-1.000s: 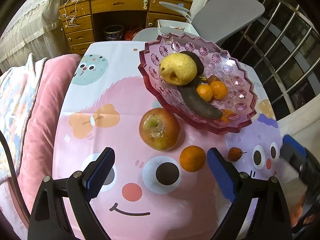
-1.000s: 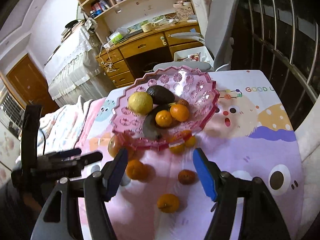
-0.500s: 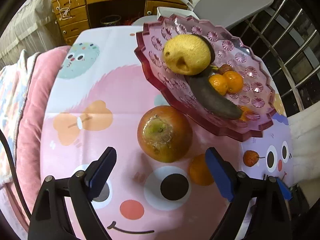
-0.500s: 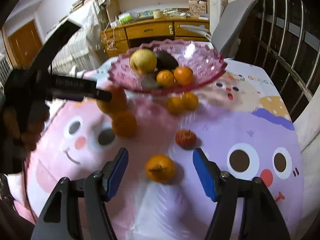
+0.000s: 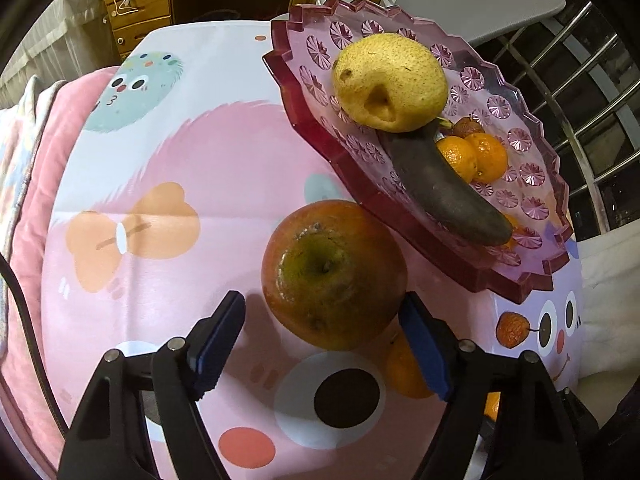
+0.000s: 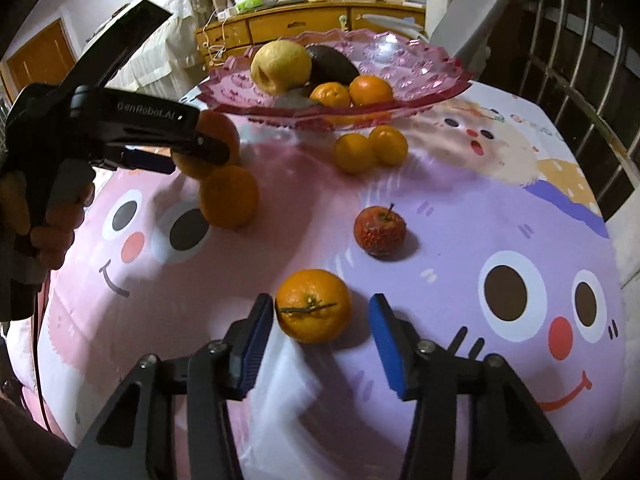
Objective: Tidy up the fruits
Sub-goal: 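Grasp the red apple with the left tool while the right tool grasps a tangerine, then carry the apple with the left tool while the right tool carries the tangerine to the bowl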
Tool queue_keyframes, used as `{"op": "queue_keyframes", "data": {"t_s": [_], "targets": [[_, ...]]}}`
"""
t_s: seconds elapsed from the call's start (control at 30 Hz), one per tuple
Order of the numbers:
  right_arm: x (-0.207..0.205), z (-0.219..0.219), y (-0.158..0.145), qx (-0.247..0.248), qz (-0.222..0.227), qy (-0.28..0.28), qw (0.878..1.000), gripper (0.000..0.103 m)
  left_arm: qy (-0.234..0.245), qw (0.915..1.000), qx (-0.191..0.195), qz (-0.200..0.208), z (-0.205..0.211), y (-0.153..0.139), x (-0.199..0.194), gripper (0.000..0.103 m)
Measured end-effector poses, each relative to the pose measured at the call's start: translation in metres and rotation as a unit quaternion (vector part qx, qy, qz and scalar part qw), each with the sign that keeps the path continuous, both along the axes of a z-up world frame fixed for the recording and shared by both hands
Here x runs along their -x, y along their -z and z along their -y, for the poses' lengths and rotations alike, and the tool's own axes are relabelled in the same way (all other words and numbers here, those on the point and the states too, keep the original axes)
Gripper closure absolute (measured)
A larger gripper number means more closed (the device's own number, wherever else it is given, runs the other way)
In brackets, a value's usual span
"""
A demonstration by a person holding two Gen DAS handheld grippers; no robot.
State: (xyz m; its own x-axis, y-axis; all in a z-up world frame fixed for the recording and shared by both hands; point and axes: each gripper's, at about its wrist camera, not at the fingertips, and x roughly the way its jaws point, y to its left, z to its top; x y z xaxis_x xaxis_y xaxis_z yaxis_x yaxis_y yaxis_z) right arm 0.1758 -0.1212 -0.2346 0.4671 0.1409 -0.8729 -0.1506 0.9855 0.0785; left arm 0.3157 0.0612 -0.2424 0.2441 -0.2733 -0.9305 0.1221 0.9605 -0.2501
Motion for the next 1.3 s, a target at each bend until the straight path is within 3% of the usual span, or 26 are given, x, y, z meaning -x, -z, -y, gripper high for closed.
{"op": "queue_keyframes", "data": {"t_s": [0.17, 0.83, 1.0, 1.3], "targets": [[-0.001, -0.003, 0.002, 0.000, -0.004, -0.010, 1.000, 0.062, 0.003, 0.9999, 0.014, 0.003, 0.000, 0.003, -0.001, 0.033], [-0.003, -0.012, -0.009, -0.009, -0.008, -0.036, 0.999, 0.063, -0.012, 0.9996, 0.015, 0.022, 0.000, 0.003, 0.002, 0.037], [-0.004, -0.018, -0.024, -0.013, -0.002, -0.048, 0.999, 0.063, -0.025, 0.9996, 0.004, 0.011, -0.011, -0.006, 0.010, 0.037], [-0.016, -0.024, -0.061, -0.022, 0.025, -0.049, 0.998, 0.063, -0.026, 0.9996, -0.002, 0.014, -0.031, -0.050, 0.023, 0.037]]}}
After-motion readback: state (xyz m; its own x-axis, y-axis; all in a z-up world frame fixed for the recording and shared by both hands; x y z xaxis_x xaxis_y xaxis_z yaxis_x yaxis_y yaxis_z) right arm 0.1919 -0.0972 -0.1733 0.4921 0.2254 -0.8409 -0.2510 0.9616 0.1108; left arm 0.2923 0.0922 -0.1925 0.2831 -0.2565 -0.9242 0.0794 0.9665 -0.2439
